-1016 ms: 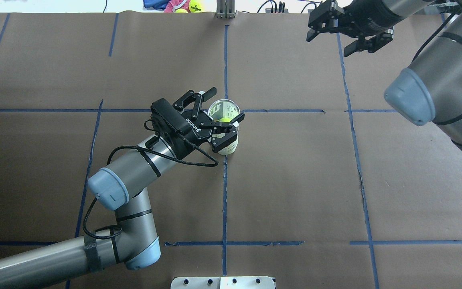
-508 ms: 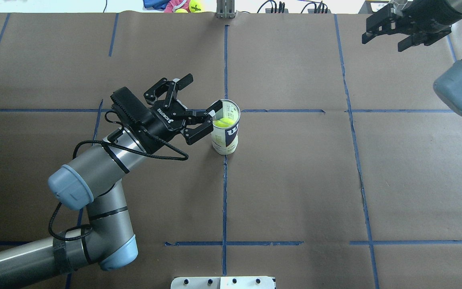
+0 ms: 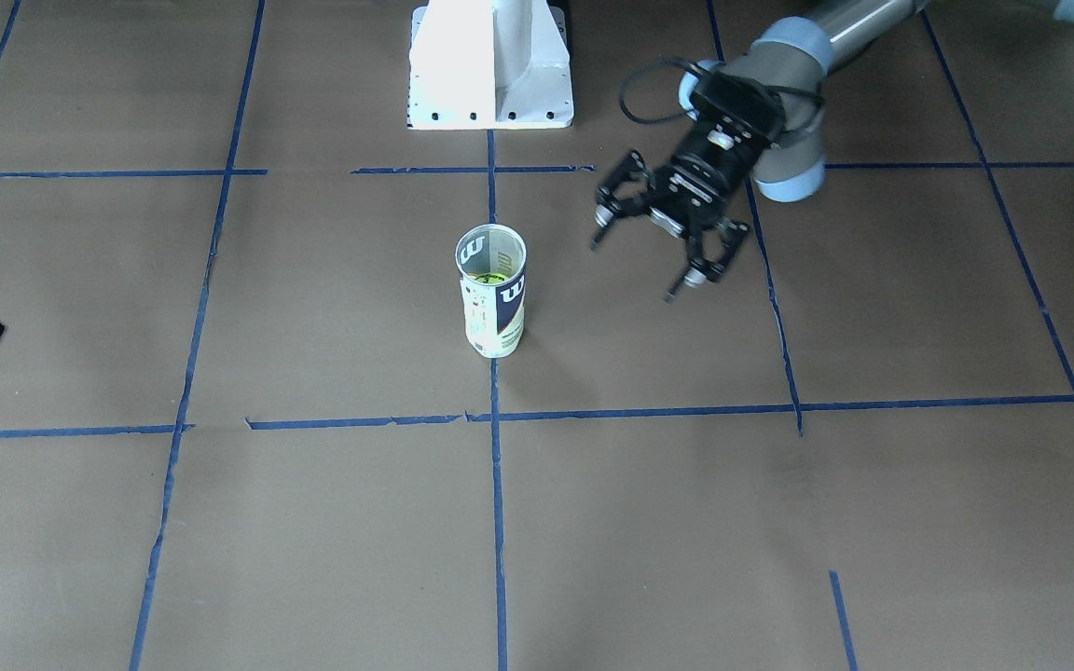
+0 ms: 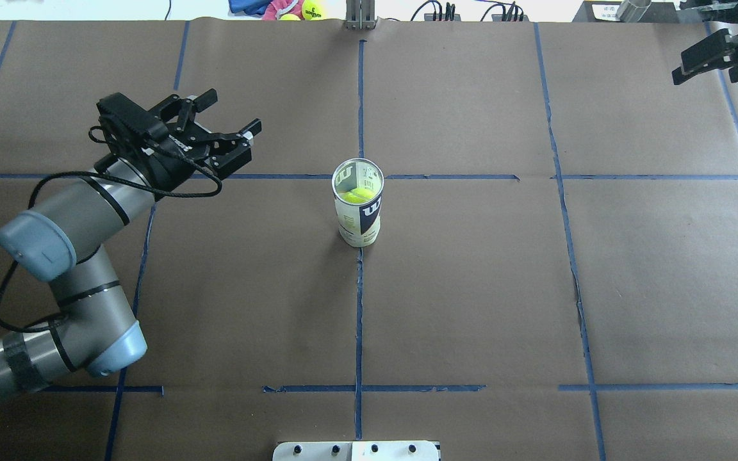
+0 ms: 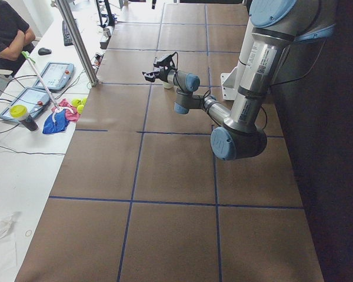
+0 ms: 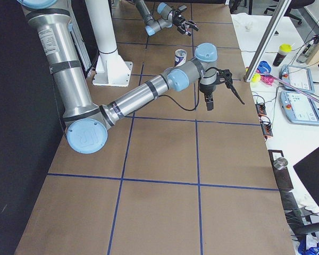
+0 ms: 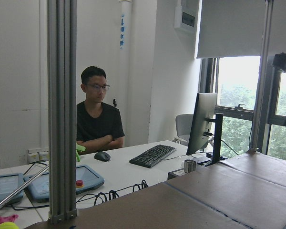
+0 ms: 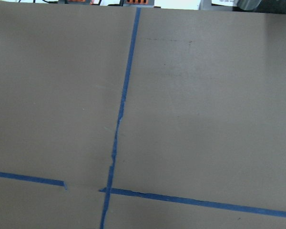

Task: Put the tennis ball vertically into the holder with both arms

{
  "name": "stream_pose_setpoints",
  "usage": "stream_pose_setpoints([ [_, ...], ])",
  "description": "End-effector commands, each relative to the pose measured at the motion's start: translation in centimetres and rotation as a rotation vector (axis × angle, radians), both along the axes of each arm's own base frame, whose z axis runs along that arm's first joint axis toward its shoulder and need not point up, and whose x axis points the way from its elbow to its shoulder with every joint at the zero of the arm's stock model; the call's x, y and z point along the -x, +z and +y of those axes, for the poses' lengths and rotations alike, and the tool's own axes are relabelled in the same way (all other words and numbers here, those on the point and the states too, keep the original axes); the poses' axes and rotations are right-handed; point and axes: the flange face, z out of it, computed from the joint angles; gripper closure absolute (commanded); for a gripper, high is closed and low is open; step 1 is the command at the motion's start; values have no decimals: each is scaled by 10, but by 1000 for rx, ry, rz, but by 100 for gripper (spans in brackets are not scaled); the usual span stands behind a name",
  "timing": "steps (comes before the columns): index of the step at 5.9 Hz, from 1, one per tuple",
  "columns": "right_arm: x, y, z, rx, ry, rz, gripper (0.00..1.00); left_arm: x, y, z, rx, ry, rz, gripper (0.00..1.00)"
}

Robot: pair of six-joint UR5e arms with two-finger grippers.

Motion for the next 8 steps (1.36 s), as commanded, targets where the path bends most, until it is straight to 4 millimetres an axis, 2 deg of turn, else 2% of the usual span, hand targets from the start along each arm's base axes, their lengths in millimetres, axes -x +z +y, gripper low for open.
stream_pose_setpoints([
  [1,-46,53,-14,-16,-33,54,1,48,60,-55,234,88,-206,8],
  [2,-69,93,-18,13,-77,20,1,62,80,-73,371,153,-287,3],
  [3,-86,141,-5,74,-81,23,1,72,113,-73,493,151,-368,1],
  [4,-101,182,18,143,-60,28,0,103,143,-81,591,157,-401,0],
  [5,-108,208,39,193,-52,26,0,167,162,-100,767,303,-360,1],
  [6,-109,221,52,211,-55,27,0,239,175,-114,935,371,-289,1],
  [7,-109,226,56,214,-62,29,0,283,218,-90,980,414,-338,0],
  [8,-109,234,63,230,-65,31,0,305,274,-58,1042,434,-403,0],
])
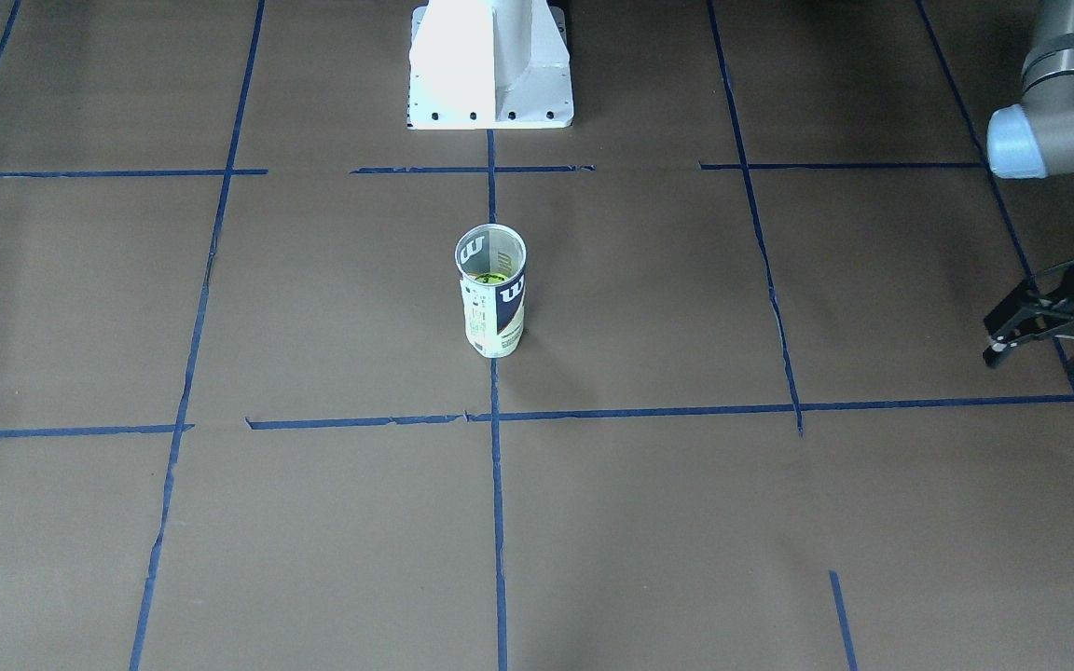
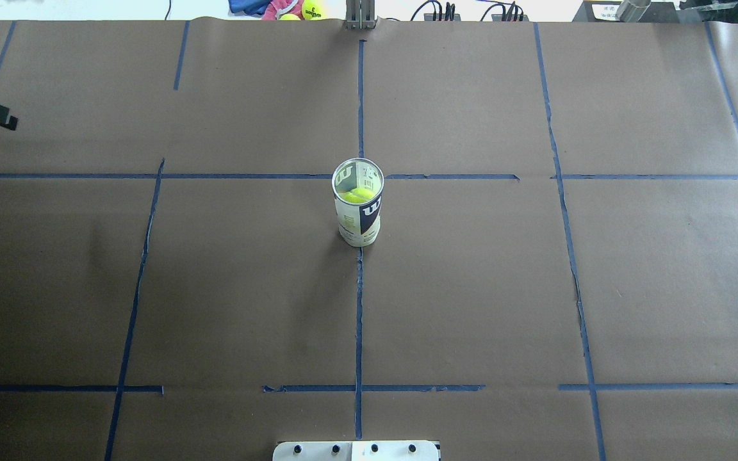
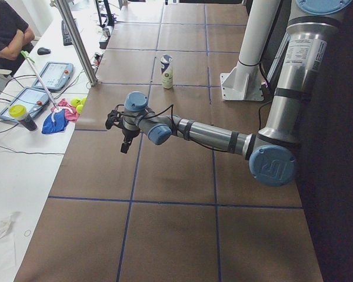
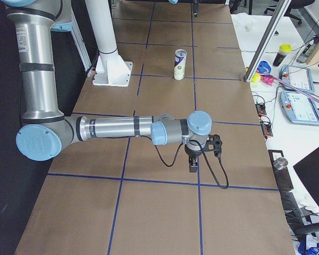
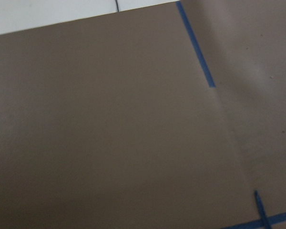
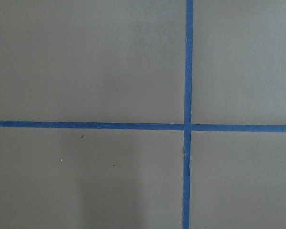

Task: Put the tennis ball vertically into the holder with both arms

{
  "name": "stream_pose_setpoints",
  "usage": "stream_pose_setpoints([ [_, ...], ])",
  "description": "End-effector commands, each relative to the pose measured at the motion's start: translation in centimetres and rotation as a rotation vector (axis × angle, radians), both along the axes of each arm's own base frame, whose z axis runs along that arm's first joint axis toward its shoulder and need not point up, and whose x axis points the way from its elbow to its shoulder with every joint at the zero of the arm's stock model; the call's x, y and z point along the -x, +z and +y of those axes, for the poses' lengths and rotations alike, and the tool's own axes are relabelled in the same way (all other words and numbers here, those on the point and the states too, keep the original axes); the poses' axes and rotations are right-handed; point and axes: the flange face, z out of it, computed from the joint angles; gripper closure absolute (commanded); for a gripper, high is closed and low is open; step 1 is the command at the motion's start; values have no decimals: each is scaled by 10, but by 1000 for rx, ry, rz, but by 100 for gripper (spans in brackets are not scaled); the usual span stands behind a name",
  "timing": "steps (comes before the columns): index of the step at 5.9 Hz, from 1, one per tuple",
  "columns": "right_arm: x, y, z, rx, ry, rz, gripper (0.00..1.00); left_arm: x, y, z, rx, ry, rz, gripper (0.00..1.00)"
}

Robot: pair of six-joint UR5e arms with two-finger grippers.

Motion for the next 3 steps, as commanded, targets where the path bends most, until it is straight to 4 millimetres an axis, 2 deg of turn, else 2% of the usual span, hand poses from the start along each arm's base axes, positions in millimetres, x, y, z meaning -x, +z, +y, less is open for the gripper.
stream_pose_setpoints([
  [1,-5,21,19,3,-35,5,0,84,69,37,93,19,-46,0],
  [2,-7,30,26,3,-50,7,0,159,82,51,298,-76,17,0],
  [3,-7,31,27,5,-52,9,0,197,83,68,272,-24,14,0],
])
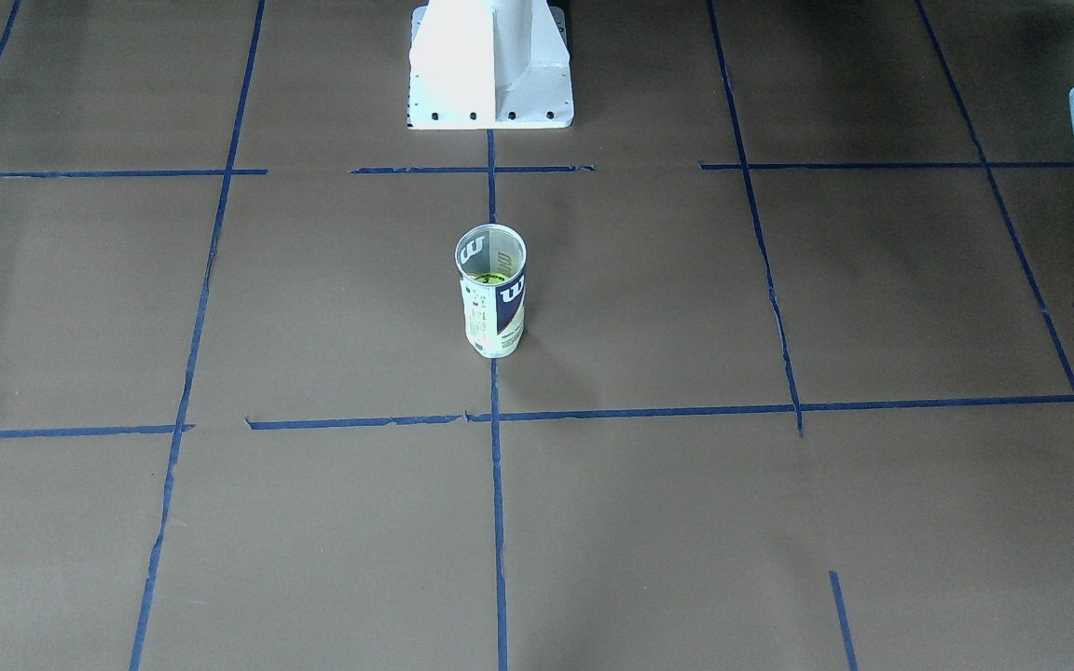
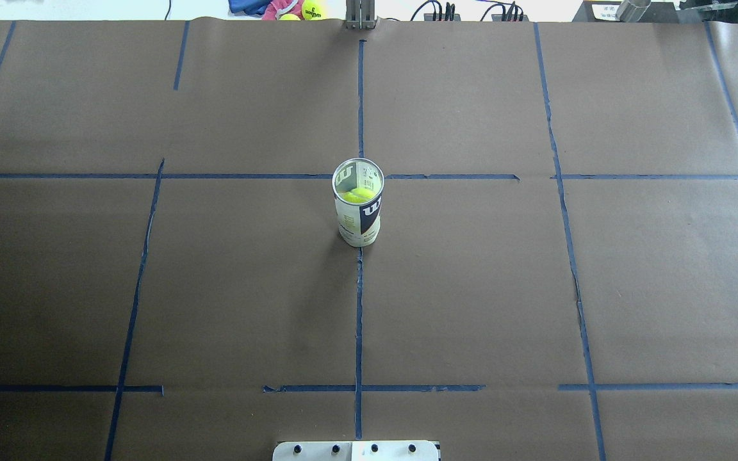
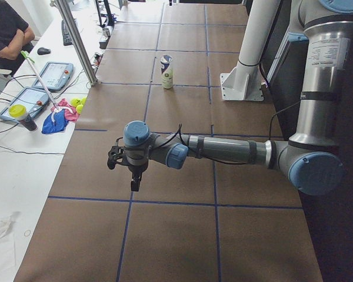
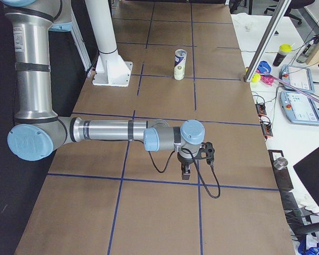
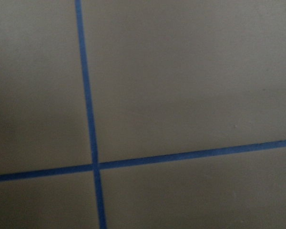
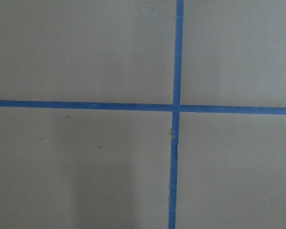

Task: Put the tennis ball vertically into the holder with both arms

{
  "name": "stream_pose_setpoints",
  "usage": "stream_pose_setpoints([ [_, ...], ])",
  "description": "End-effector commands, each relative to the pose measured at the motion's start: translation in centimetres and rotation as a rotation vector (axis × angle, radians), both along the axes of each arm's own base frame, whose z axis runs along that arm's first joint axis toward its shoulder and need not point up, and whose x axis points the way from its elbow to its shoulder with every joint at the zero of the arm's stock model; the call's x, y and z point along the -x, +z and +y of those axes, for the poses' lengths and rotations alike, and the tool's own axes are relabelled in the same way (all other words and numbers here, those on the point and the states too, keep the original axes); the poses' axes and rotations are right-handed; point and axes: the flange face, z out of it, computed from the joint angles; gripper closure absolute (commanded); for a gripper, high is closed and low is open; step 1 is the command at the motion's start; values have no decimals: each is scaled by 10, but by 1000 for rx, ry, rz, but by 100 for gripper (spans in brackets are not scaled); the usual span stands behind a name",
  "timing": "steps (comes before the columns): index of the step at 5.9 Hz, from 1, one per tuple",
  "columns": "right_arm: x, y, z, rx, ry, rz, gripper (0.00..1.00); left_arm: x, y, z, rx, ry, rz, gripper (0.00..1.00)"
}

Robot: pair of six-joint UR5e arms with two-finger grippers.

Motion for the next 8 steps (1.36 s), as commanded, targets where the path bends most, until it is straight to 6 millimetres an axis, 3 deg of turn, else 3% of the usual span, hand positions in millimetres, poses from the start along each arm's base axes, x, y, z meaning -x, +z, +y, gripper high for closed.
stream_pose_setpoints([
  [1,-2,6,5,4,-6,5,0,49,-2,34,145,15,22,0],
  [2,-3,11,13,13,-6,12,0,48,0,45,186,20,25,0],
  [3,-3,20,17,30,-7,17,0,41,17,54,222,34,25,0],
  [5,4,15,19,19,-28,16,0,33,21,61,224,52,25,0],
  [7,5,14,19,-22,-73,28,0,9,19,55,174,108,3,0],
  [8,4,16,18,-24,-74,50,0,8,28,66,106,110,0,0],
])
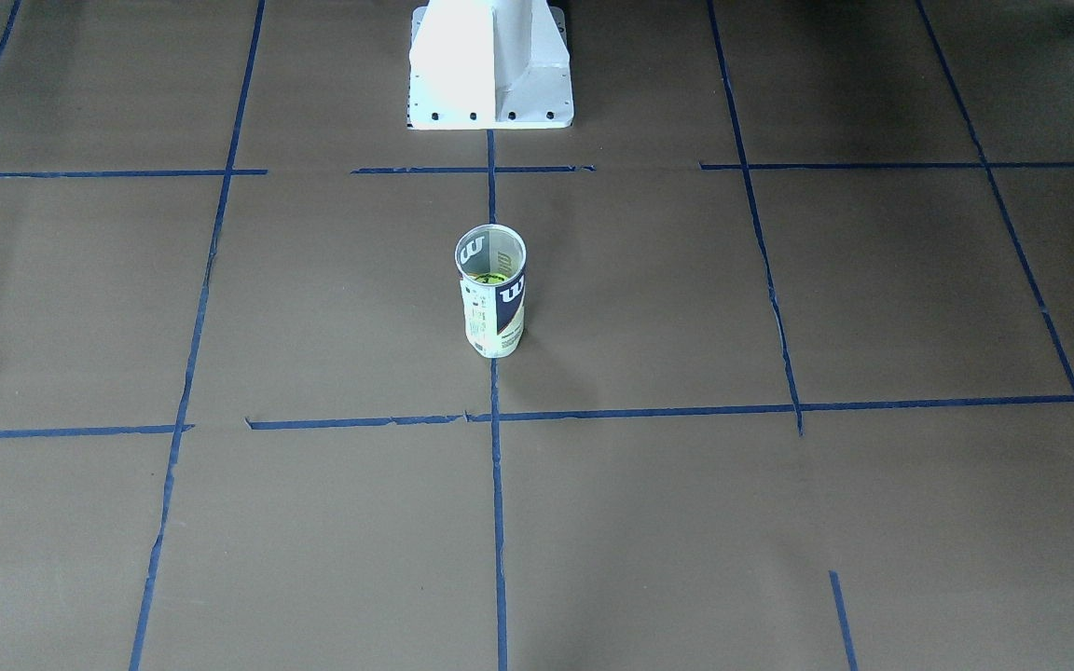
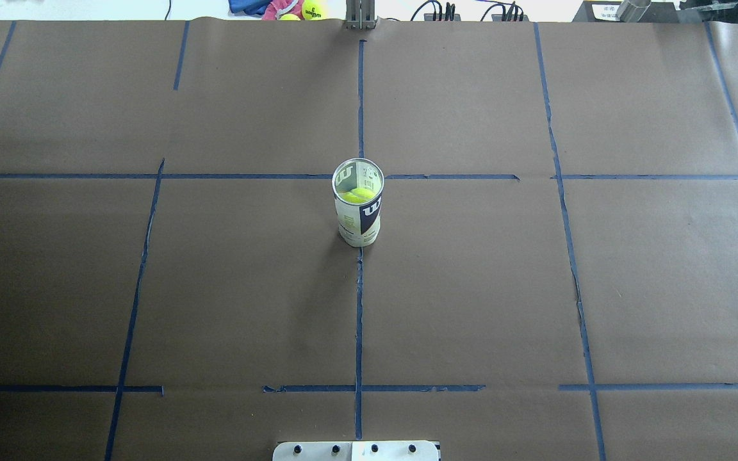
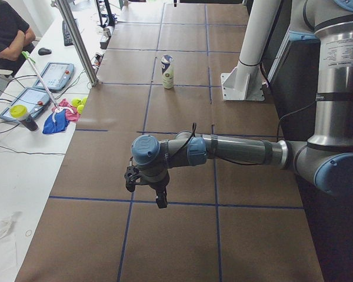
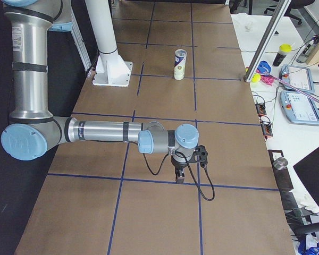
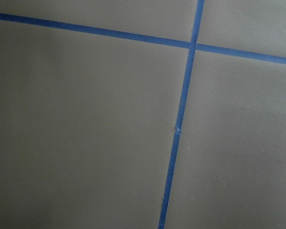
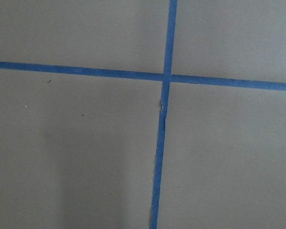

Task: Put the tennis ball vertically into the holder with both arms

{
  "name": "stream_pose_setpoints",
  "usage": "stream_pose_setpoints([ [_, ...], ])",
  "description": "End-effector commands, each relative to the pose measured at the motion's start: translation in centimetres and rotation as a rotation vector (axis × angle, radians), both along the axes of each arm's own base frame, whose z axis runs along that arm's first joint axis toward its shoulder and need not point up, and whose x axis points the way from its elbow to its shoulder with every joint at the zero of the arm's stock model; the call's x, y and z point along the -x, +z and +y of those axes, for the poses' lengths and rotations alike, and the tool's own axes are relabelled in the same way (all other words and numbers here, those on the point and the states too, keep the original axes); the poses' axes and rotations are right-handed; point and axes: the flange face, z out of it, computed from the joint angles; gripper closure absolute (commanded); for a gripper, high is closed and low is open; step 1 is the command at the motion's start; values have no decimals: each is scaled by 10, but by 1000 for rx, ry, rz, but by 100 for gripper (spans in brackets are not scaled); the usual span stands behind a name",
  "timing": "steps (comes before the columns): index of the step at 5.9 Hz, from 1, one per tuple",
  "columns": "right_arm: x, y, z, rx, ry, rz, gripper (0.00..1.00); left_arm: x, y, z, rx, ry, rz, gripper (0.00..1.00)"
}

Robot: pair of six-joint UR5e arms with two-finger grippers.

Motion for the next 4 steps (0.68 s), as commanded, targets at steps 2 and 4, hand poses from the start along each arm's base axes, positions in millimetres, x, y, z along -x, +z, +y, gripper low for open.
stream_pose_setpoints([
  [2,0,0,-1,-9,-6,18,0,-5,2,4,-92,11,0,0],
  [4,1,-8,-5,-18,-6,4,0,-6,-26,0,-86,10,9,0],
])
